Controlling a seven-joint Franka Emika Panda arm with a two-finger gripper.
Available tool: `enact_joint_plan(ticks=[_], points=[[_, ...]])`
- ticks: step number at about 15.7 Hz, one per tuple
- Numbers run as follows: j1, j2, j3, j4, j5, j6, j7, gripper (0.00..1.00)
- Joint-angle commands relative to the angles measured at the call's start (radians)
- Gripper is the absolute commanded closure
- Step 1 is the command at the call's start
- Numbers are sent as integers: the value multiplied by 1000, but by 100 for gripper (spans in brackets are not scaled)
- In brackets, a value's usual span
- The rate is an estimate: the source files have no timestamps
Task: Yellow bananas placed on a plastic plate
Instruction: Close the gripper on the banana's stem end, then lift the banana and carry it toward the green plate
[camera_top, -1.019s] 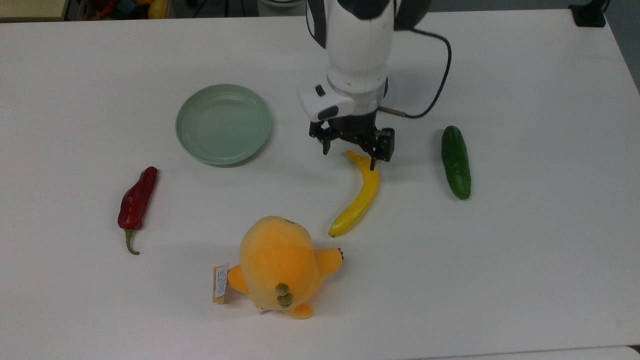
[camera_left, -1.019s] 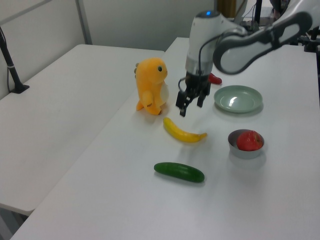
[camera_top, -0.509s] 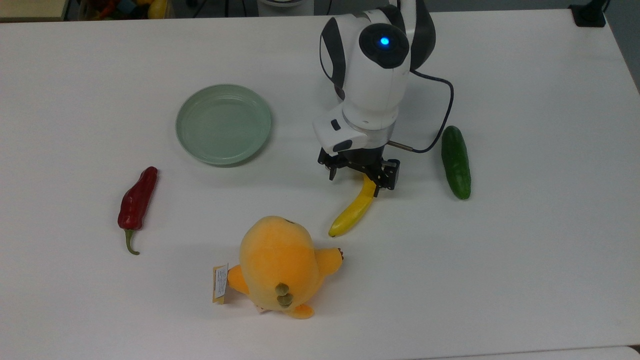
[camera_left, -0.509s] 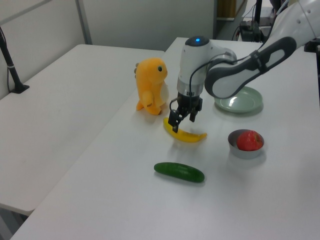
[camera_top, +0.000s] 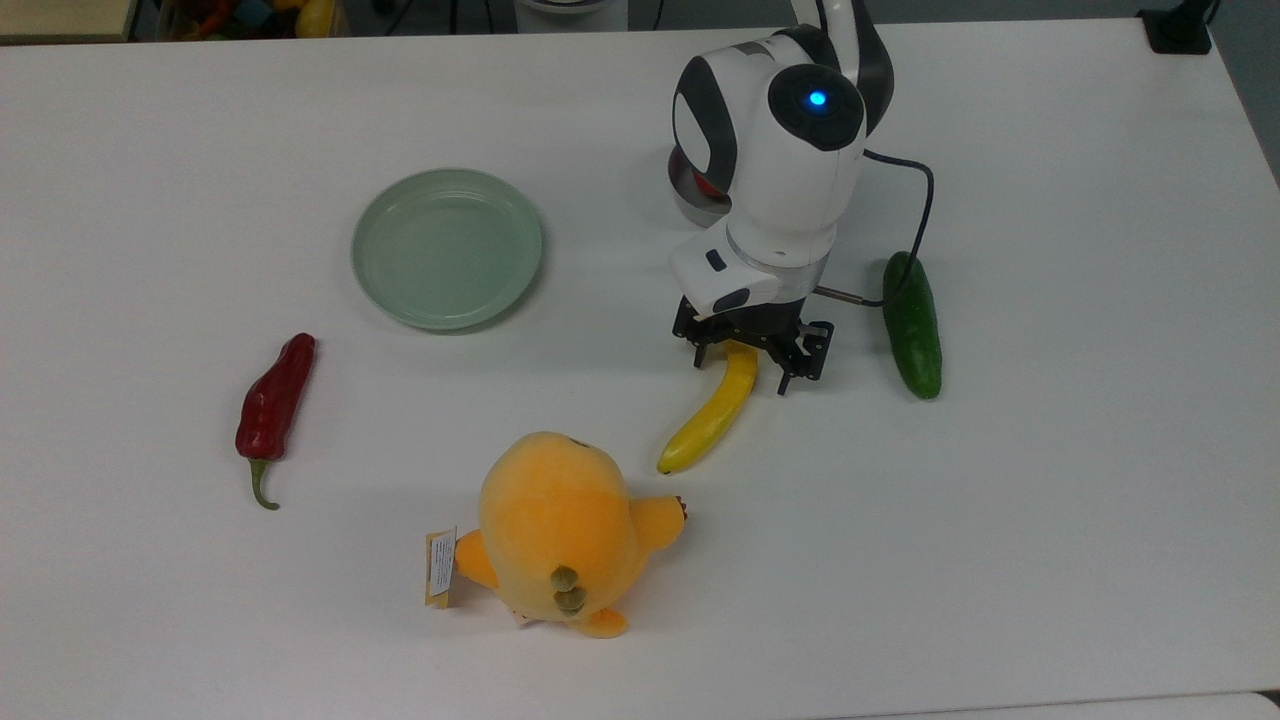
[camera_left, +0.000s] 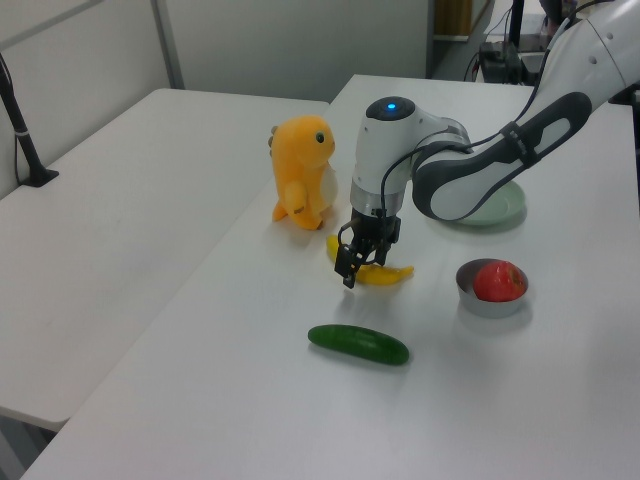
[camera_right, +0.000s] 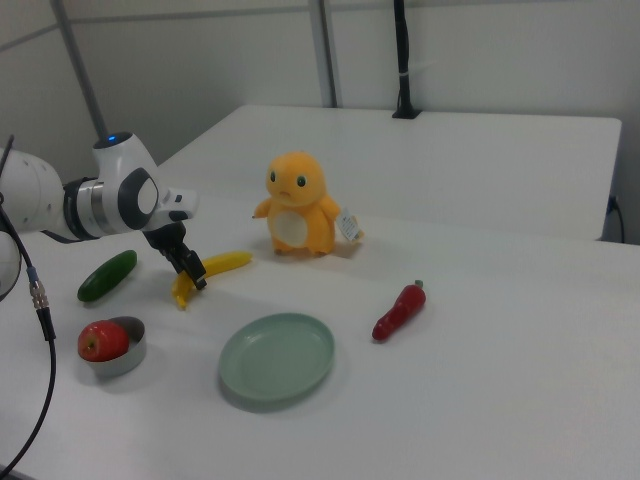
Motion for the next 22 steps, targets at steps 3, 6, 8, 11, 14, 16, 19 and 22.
enact_joint_plan(ticks=[3, 6, 8, 11, 14, 16, 19, 22], points=[[-15, 9, 14, 11, -52, 25, -2, 93], [-15, 6, 14, 11, -56, 23, -5, 94], [-16, -2, 15, 6, -75, 22, -5, 94], [-39, -55, 19, -6, -86, 14, -17, 94], [-67, -202, 26, -139, -66, 3, -144, 93], [-91, -291, 28, -208, -65, -36, -190, 93], [-117, -406, 28, -297, -47, -164, -371, 93], [-168, -494, 23, -331, 18, -320, -553, 93]])
